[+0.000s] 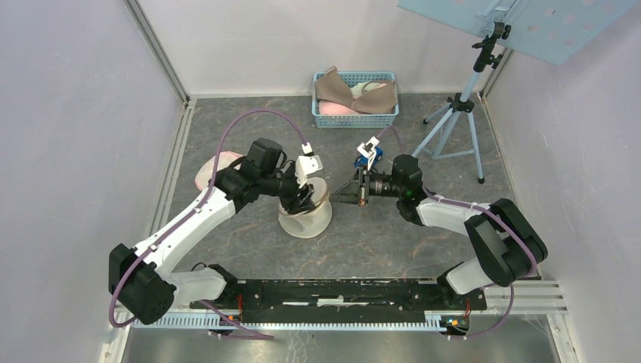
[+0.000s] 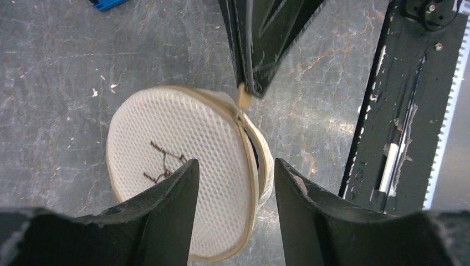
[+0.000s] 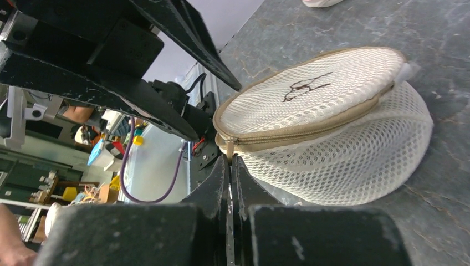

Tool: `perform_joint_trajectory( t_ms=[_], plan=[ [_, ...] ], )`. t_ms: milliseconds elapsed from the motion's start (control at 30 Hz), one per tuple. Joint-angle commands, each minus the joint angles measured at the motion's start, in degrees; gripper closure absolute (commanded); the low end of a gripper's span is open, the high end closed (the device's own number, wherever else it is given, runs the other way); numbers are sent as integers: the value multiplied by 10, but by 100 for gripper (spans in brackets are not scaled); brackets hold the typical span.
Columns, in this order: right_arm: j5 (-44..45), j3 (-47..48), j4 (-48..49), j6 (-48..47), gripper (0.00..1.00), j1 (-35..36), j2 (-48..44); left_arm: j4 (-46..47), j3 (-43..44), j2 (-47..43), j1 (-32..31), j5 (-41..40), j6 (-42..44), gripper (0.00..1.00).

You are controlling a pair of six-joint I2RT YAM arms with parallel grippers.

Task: Unzip the laundry bag and remove the bra
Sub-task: Unzip the laundry bag at the center of the board.

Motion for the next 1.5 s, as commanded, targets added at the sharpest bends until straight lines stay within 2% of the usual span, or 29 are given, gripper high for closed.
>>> perform_joint_trajectory(
  t_ms=[0,67,200,367,600,933,1033,1100,1167,1233,1300,1467],
  plan=[
    [3,18,46,11,100,17,0,40,11,15,-19,-2,-65,40],
    [4,19,47,11,100,20,1,48,5,23,-23,-8,-79,40],
    [4,18,48,10,100,22,2,54,-5,29,-26,-7,-87,46],
    [3,15,32,-6,100,17,-1,47,-21,16,-23,-10,-75,67],
    [4,7,23,-13,100,-17,-11,42,-49,-12,6,-16,-50,89],
    [2,3,15,-20,100,-53,-17,35,-74,-29,63,-11,14,94],
    [0,5,26,-12,100,-53,-17,33,-76,-25,71,-11,41,89],
    [-3,3,48,6,100,-50,-16,32,-69,-27,71,-3,49,78],
    [-4,2,49,7,100,-44,-17,26,-52,-29,69,19,48,61],
    [-4,1,48,8,100,-36,-16,16,-32,-29,65,37,46,51],
    [-2,-2,48,7,100,-26,-15,4,-13,-24,51,34,44,46],
    [2,1,49,8,100,-4,-9,-2,20,0,21,22,20,41]
  ],
)
